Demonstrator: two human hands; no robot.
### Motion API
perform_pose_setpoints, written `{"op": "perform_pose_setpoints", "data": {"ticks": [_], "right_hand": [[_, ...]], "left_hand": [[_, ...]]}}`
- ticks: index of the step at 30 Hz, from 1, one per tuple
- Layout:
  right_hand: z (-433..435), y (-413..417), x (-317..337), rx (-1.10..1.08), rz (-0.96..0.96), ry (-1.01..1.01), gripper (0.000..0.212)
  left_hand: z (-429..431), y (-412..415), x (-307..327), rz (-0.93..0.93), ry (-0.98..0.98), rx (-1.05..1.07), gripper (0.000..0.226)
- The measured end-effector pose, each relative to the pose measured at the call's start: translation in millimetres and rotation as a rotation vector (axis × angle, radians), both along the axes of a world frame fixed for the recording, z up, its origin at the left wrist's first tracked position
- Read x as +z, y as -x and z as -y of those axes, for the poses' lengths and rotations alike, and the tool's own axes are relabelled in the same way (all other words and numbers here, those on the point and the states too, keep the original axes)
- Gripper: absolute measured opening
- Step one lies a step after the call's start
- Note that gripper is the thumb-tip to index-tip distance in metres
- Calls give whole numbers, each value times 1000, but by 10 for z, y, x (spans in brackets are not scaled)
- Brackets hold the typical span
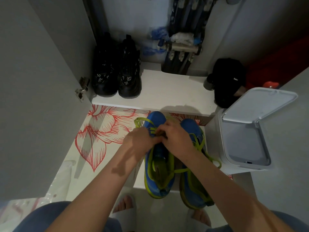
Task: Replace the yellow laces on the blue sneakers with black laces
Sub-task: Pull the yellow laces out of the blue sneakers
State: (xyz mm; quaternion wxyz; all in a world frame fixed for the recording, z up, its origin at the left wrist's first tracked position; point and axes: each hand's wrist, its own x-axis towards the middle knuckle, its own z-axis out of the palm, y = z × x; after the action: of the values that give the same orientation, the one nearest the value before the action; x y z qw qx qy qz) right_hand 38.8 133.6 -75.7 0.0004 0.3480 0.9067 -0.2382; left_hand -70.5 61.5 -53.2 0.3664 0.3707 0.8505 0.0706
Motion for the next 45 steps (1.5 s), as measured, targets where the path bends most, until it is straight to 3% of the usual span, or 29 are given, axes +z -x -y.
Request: {"op": "perform_pose_setpoints", "data": {"ticks": [6,9,11,13,15,17,20,22,25,28,30,32,34,38,41,45], "right_hand": [[63,72,-157,8,47,-127,23],[91,119,-218,-11,68,-156,14],[41,123,-235,-158,-60,-49,5],[-74,82,-218,-438,-249,199,14],[-154,19,-211,-588,-376,347,17],[-125,0,-175,-540,-361,309,8],[-63,25,-156,-229,-199,-31,24],[-42,45,-170,-54,-103,-217,19],[3,67,-241,1,13,-260,19],[10,91,-256,-20,6,-287,14],[-64,68,-213,-175,-109,-285,9],[-226,3,-107,-494,-313,-173,12],[-375,-91,-17,-661,-433,-67,13],[-253,-38,18,-369,-232,-106,27],[-88,40,-111,-56,-107,-182,17],[5,66,-233,39,-5,-187,15]], "left_hand": [[19,13,-10,252,81,42,27],[29,55,20,298,107,62,24],[50,49,16,273,104,49,25],[65,56,11,267,95,36,26],[73,53,17,272,99,18,28],[70,41,8,267,84,20,27],[48,27,-24,286,58,65,26],[43,24,-31,303,51,80,27],[38,22,-38,288,47,78,28],[43,18,-34,275,46,74,26],[52,23,-27,257,47,61,26],[61,26,-21,247,55,51,27],[60,18,-19,255,58,60,27],[43,-7,-12,264,82,76,26],[35,-6,17,237,90,42,24],[22,10,49,212,107,8,20]]}}
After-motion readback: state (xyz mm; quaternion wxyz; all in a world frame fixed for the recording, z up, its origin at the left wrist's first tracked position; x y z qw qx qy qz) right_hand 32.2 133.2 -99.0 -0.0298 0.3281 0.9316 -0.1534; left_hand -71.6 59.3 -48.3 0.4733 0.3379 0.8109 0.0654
